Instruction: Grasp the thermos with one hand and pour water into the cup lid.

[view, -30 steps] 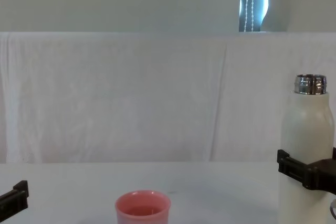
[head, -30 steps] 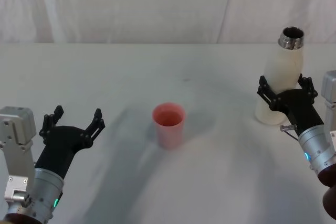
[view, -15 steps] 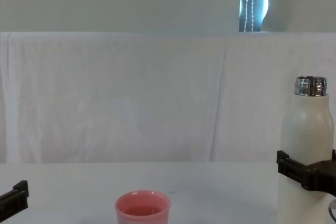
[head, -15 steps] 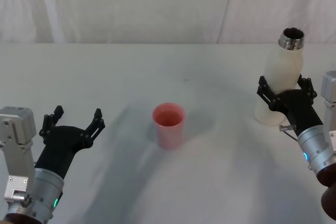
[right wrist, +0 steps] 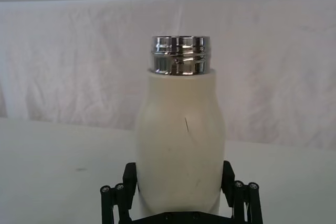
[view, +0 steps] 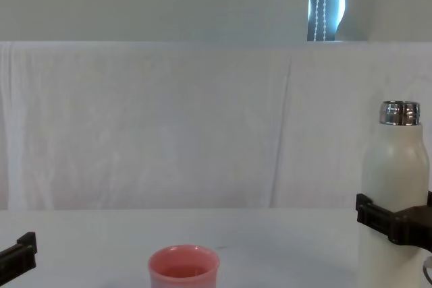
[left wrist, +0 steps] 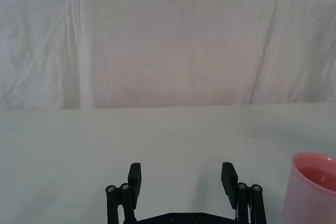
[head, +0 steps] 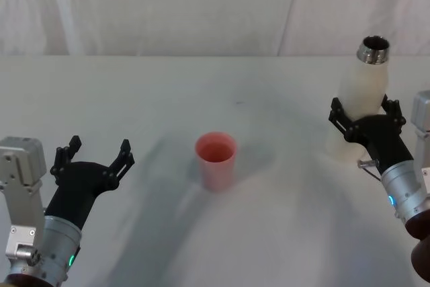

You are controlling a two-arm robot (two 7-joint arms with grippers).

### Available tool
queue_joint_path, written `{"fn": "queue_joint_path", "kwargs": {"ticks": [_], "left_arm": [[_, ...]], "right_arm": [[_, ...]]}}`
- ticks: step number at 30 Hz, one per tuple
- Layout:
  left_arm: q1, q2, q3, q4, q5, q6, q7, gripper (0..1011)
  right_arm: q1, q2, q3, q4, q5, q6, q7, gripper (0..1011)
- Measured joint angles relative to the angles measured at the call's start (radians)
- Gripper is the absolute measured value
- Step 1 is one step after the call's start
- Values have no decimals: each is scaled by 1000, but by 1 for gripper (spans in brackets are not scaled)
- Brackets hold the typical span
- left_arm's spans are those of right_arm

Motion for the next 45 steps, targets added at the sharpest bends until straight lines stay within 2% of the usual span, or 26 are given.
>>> {"fn": "queue_joint_path", "kwargs": {"ticks": [45], "left_arm": [[0, 0, 0, 0, 0, 0, 0, 1001]], "right_arm": [[-24, -1, 0, -25, -1, 0, -1, 1003]]}}
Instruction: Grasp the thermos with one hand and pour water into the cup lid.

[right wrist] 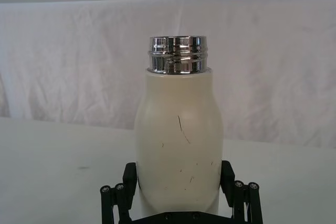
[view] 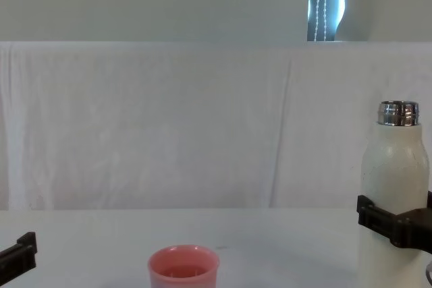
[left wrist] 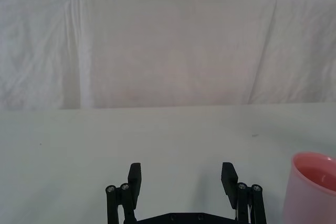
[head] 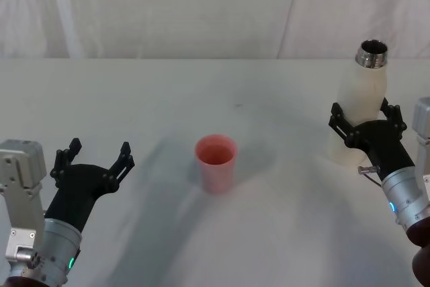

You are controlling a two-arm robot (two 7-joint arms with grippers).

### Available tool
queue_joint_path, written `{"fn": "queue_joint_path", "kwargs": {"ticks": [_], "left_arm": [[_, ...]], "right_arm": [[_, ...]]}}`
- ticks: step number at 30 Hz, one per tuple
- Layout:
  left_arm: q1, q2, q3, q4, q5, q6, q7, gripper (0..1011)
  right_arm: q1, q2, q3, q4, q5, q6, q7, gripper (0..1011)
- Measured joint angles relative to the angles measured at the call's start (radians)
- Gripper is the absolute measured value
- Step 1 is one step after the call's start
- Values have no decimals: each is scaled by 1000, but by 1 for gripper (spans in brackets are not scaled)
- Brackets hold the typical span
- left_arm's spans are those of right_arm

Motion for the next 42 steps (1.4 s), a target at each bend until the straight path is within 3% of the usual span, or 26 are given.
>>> {"fn": "queue_joint_path", "kwargs": {"ticks": [42], "left_arm": [[0, 0, 0, 0, 0, 0, 0, 1001]], "right_arm": [[-76, 20, 7, -83, 8, 21, 3, 1003]]}}
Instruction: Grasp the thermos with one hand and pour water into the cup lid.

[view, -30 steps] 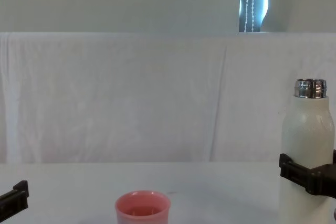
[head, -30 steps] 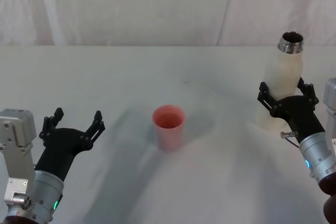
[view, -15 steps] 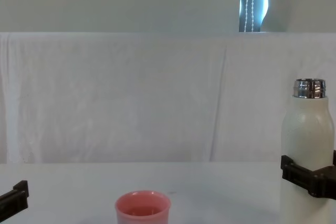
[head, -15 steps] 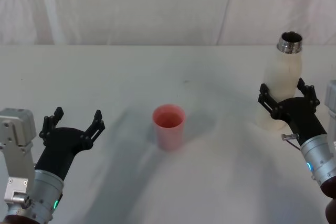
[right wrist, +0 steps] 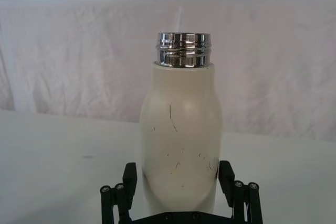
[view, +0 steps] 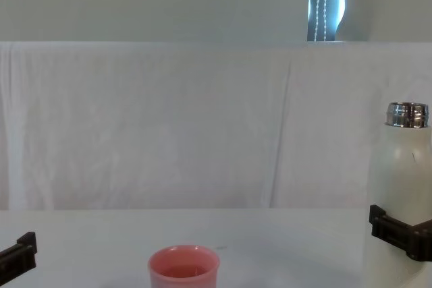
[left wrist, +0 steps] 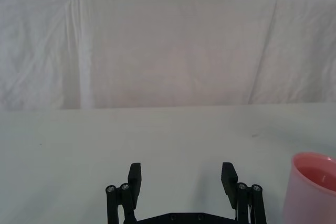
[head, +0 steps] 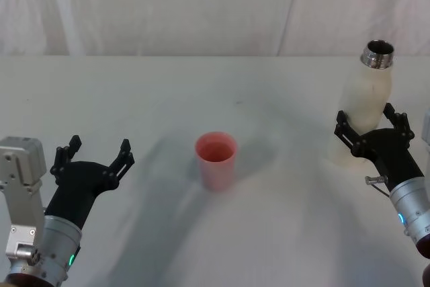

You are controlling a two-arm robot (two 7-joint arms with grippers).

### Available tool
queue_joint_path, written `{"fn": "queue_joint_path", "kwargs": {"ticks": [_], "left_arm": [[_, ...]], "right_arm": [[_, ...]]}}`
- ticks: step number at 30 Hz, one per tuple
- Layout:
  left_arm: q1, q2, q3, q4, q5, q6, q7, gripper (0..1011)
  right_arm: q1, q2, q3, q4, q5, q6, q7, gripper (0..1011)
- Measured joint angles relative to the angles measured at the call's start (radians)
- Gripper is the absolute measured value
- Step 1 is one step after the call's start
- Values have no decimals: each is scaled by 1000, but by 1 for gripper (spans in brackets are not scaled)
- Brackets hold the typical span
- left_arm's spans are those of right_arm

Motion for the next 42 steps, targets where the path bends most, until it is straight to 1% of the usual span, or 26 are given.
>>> {"fn": "queue_joint_path", "kwargs": {"ticks": [5, 18, 22, 24, 29, 34, 37, 42], "left_arm": [[0, 0, 0, 0, 0, 0, 0, 1001], [0, 0, 0, 0, 0, 0, 0, 1001], [0, 0, 0, 0, 0, 0, 0, 1001], [0, 0, 0, 0, 0, 0, 0, 1001], [0, 0, 0, 0, 0, 0, 0, 1001], [0, 0, 0, 0, 0, 0, 0, 1001], [0, 0, 0, 0, 0, 0, 0, 1001], [0, 0, 0, 0, 0, 0, 0, 1001]], "right_arm": [[-10, 3, 2, -10, 1, 2, 0, 1003], [-52, 14, 8, -60, 1, 9, 1, 1003], [-76, 19, 9, -85, 3, 10, 5, 1003], [-99, 25, 10, -105, 6, 10, 9, 1003], [-127, 32, 8, -129, 6, 10, 13, 1003], [-166, 38, -3, -156, 4, 2, 20, 1003], [-187, 43, -21, -168, -3, -6, 29, 1003], [-205, 45, -43, -177, -11, -15, 36, 1003]]}}
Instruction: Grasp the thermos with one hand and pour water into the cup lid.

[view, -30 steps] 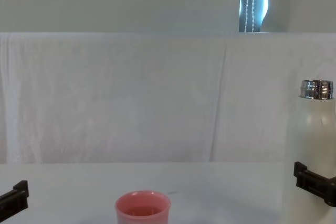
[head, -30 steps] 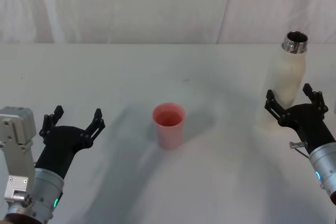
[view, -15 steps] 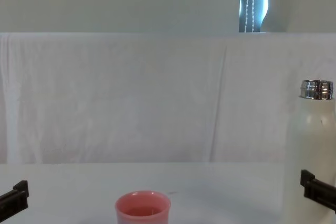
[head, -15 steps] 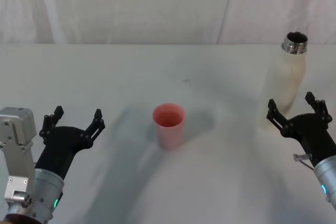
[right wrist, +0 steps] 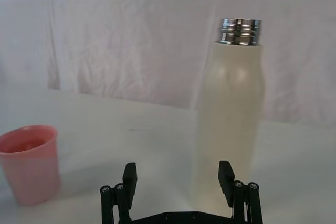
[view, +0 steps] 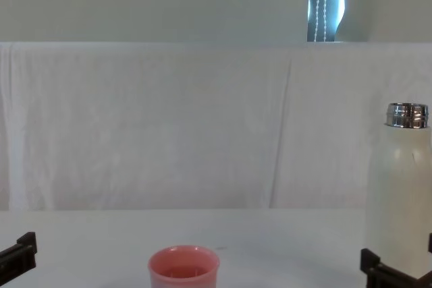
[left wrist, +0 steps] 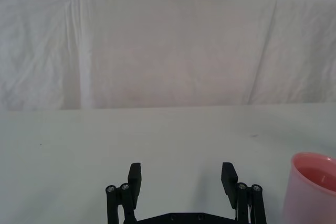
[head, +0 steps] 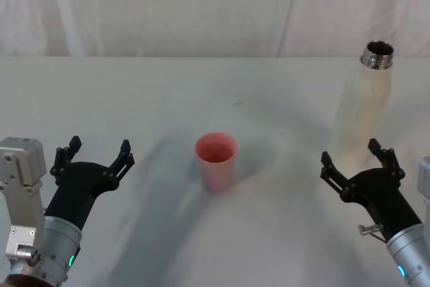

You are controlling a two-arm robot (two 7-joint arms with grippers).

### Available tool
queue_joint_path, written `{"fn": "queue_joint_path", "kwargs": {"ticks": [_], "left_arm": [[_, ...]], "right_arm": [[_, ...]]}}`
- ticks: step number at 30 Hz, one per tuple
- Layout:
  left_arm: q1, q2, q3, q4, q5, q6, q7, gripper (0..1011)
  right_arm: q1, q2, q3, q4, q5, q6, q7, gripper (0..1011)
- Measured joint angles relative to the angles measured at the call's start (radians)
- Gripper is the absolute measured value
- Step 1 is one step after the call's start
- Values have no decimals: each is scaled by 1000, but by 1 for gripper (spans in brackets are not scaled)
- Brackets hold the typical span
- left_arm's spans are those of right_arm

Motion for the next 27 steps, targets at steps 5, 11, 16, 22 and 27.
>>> {"fn": "queue_joint_path", "kwargs": {"ticks": [5, 11, 16, 22, 27], "left_arm": [[0, 0, 0, 0, 0, 0, 0, 1001], [0, 0, 0, 0, 0, 0, 0, 1001], [0, 0, 0, 0, 0, 0, 0, 1001], [0, 0, 0, 0, 0, 0, 0, 1001], [0, 0, 0, 0, 0, 0, 0, 1001]], "right_arm": [[-2, 0, -16, -1, -4, -7, 3, 1003], [5, -6, -30, 7, -4, -12, 3, 1003], [10, -7, -36, 13, 0, -13, 9, 1003], [10, -7, -35, 13, 0, -13, 9, 1003], [10, -8, -35, 13, 0, -13, 9, 1003]]}}
